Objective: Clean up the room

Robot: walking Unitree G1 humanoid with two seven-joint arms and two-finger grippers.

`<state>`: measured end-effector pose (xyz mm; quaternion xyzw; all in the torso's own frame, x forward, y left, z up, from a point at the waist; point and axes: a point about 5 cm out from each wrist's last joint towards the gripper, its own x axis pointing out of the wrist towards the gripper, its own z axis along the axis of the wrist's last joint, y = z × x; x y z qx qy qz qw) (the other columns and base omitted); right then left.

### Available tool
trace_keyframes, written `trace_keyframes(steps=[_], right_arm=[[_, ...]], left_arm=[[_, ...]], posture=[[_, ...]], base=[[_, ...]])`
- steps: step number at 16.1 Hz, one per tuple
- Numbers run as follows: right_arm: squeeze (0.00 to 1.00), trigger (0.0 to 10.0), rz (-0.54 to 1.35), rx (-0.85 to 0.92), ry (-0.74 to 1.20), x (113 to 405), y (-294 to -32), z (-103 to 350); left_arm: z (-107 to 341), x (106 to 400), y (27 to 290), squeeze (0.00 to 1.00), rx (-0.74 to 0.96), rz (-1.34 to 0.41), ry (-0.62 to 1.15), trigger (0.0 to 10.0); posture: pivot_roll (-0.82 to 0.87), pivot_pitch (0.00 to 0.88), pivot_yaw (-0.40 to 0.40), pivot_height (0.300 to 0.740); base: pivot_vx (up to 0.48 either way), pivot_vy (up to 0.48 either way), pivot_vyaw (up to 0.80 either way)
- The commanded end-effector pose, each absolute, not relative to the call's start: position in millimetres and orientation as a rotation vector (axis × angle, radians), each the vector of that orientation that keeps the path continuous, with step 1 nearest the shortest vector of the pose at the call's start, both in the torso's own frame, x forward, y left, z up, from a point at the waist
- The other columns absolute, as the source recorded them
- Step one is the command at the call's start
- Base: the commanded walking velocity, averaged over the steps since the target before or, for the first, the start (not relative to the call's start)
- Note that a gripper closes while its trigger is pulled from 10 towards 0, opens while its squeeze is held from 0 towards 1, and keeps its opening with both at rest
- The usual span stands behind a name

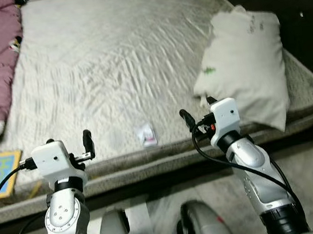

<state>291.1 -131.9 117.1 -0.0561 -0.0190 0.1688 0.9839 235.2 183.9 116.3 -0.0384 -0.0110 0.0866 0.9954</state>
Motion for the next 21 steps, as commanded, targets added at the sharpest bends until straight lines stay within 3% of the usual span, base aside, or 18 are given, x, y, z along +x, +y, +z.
trace_keyframes(steps=[1, 10, 17, 21], right_arm=[[0.00, 10.0, 0.350, -0.120, -0.037, 290.7, -131.8, 116.7], [0.00, 10.0, 0.397, -0.129, -0.019, 290.6, -127.8, 112.8], [0.00, 10.0, 0.411, -0.134, -0.012, 290.9, -126.3, 110.5], [0.00, 10.0, 0.422, -0.135, -0.003, 291.6, -125.6, 109.8]], left_arm=[[116.3, 234.1, 185.5, 0.00, -0.069, 0.192, -0.019, 10.0], [113.8, 231.6, 190.7, 0.00, -0.067, 0.231, -0.004, 10.0], [112.9, 231.8, 192.8, 0.00, -0.068, 0.253, 0.001, 10.0], [112.3, 231.5, 195.2, 0.00, -0.084, 0.271, 0.005, 10.0]], posture=[[0.04, 0.145, -0.044, 0.620], [0.04, 0.137, -0.051, 0.620], [0.04, 0.135, -0.052, 0.550], [0.04, 0.144, -0.052, 0.545]], base=[[0.000, 0.000, 0.00], [0.000, 0.000, 0.00], [0.000, 0.000, 0.00], [0.000, 0.000, 0.00]])
